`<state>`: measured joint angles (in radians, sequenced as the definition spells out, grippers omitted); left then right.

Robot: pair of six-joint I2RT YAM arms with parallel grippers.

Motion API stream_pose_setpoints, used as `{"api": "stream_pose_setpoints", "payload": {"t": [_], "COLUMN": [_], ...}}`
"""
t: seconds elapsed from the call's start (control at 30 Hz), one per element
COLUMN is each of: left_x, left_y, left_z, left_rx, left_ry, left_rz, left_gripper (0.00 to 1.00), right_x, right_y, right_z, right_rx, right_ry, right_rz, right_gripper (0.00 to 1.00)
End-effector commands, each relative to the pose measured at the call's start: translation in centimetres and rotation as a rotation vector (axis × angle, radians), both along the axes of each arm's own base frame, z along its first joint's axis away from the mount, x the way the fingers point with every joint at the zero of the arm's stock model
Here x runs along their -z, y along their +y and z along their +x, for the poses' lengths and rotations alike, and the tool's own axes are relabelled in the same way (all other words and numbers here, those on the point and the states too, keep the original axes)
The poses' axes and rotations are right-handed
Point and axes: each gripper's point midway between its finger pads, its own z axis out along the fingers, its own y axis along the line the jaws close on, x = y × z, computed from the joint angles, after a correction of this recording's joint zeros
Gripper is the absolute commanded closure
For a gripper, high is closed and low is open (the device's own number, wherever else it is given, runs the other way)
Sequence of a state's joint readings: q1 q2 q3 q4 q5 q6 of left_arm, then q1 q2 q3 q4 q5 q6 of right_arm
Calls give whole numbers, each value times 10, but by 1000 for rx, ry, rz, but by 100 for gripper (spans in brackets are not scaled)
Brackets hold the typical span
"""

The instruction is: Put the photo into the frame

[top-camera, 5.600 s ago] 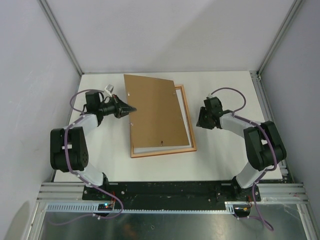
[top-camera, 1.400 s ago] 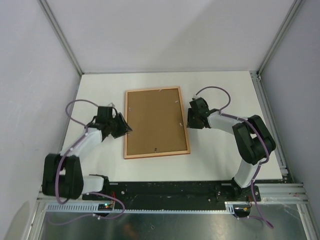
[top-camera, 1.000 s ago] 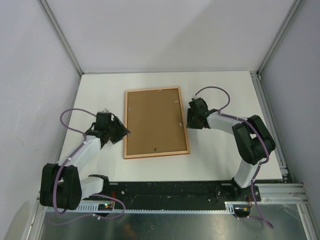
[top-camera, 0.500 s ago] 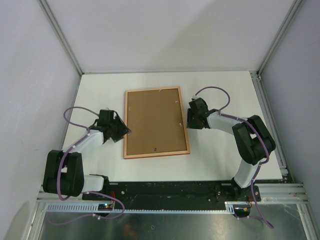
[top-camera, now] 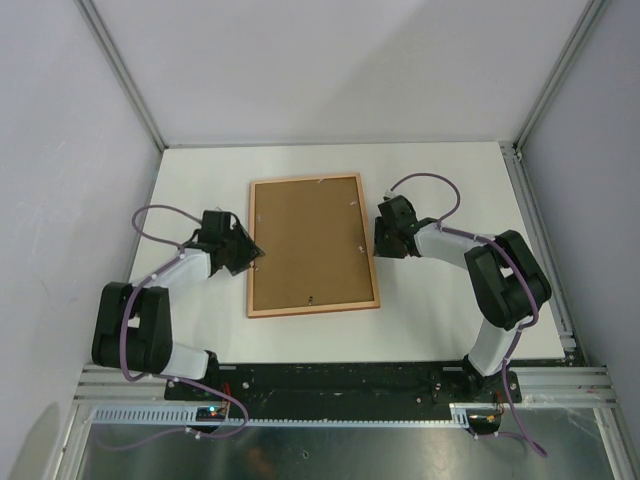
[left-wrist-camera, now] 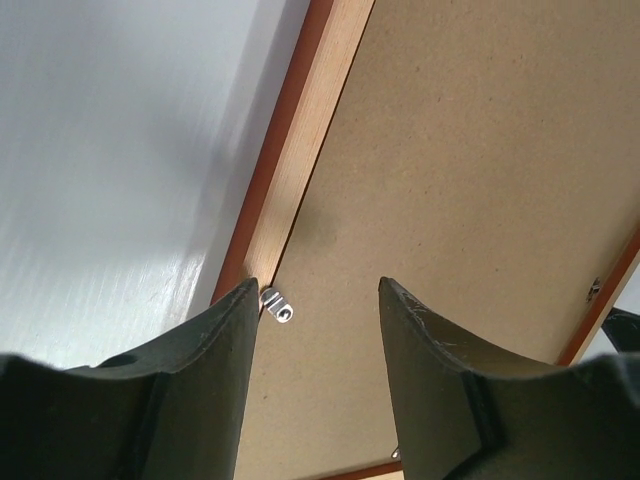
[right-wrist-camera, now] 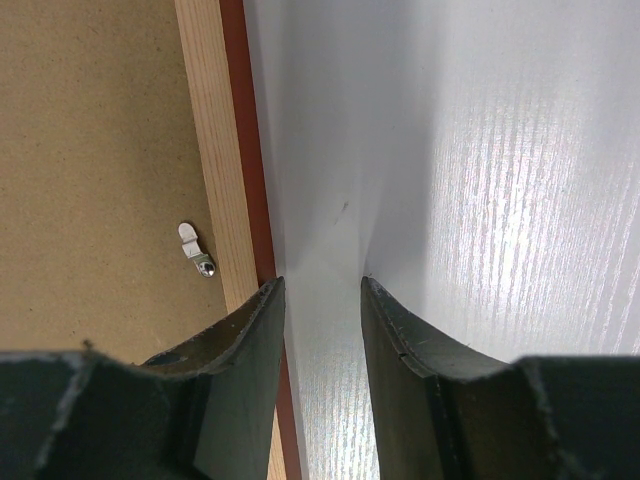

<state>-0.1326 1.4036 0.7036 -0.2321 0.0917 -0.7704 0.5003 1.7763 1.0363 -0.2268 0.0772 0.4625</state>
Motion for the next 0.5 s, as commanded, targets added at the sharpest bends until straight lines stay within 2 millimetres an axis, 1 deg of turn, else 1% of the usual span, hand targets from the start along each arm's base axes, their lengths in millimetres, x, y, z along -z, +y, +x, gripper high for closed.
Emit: {"api": "stream_pose_setpoints", "payload": {"t": [0.0,0.2,0.3,0.47], "left_x": [-13,-8,-8,-19], "left_y": [-7,-11,-11,-9], "left_z": [22,22,23,22], "left_rx": [5,9,6,6], "left_ry": [-55,-43,-46,-84], "left_rz": [-16,-16,-14,-4], "left_gripper": [45,45,45,44], "right_x": [-7,-7,-6,-5], "right_y": [2,2,2,1], "right_z": [-5,-5,-5,-6], "right_rx": [-12,-13,-15,-17], "right_ry": [9,9,10,14], "right_rz": [18,18,17,11], "right_gripper": [59,59,59,59]}}
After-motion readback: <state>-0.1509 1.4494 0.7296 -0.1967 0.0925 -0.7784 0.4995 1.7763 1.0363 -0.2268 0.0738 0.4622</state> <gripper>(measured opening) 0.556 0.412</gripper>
